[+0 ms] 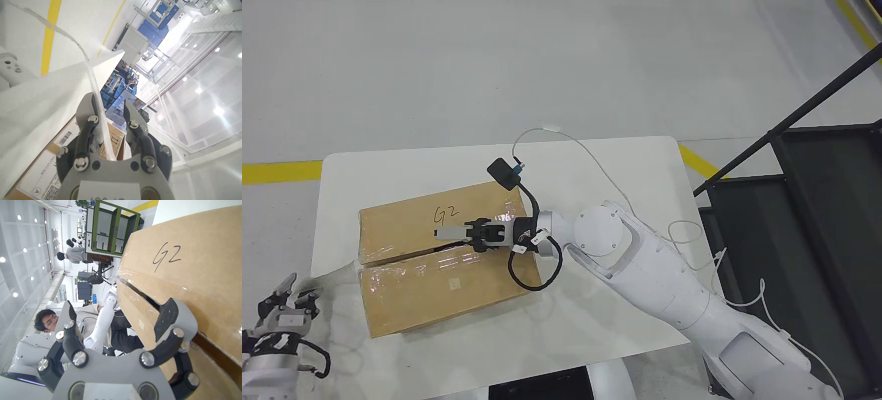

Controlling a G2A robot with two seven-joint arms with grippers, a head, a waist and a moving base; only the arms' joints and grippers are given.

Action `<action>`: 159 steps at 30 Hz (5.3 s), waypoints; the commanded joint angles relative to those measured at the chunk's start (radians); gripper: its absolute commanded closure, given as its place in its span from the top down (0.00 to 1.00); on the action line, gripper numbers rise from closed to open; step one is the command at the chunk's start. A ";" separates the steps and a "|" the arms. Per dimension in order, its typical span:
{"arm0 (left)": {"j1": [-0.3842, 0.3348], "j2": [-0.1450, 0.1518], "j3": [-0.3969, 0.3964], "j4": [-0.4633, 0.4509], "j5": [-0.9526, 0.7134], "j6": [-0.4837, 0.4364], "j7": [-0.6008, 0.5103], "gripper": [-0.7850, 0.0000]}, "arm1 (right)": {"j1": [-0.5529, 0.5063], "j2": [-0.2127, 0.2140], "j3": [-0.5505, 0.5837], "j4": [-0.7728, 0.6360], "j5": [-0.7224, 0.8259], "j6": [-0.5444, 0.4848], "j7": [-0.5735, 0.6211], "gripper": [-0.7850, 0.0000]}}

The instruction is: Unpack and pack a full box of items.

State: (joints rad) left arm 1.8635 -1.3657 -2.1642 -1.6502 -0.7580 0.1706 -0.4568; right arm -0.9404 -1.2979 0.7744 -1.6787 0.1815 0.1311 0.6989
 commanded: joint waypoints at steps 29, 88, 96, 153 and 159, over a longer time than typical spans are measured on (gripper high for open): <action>0.003 0.018 -0.108 -0.077 -0.083 0.026 0.033 0.00 | 0.000 0.000 0.000 0.000 0.000 0.000 0.000 1.00; 0.197 -0.023 0.410 -0.700 0.951 -0.289 0.230 0.30 | -0.085 -0.015 0.049 0.026 0.041 -0.005 -0.026 1.00; 0.179 -0.022 0.496 -0.688 1.077 -0.277 0.264 0.38 | -0.094 -0.016 0.058 0.029 0.042 -0.012 -0.022 1.00; 0.154 0.020 0.355 -0.579 0.806 -0.226 0.211 0.47 | -0.264 0.027 0.218 -0.108 0.003 -0.058 -0.034 1.00; 0.126 0.019 0.432 -0.558 0.871 -0.213 0.228 0.45 | -0.287 0.034 0.243 -0.116 0.002 -0.062 -0.032 1.00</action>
State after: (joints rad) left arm 1.9930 -1.3467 -1.7437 -2.2110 0.1023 -0.0432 -0.2325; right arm -1.2236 -1.2649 1.0136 -1.7916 0.1825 0.0701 0.6655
